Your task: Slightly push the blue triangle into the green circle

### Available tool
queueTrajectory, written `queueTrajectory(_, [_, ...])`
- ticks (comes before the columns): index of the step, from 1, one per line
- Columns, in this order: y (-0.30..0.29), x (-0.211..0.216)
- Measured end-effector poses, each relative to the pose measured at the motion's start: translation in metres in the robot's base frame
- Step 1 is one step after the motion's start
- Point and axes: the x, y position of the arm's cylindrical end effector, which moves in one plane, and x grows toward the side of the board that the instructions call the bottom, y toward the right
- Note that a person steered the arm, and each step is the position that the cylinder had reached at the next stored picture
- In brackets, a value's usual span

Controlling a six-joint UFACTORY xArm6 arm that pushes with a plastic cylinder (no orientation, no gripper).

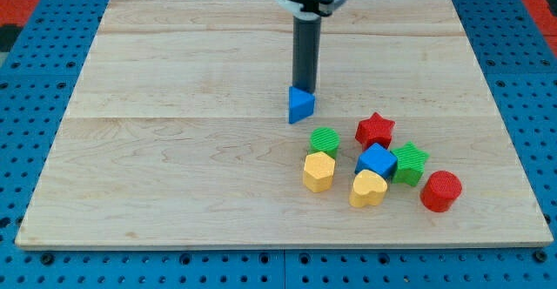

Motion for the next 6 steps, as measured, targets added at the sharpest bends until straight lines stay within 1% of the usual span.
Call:
queueTrajectory(1, [-0.003, 0.009])
queueTrajectory(2, [-0.038, 0.0])
queueTrajectory(3, [-0.054, 0.013])
queueTrajectory(4, [-0.01, 0.037])
queueTrajectory(5, [0.025, 0.041])
queueTrajectory(6, [0.006, 0.041])
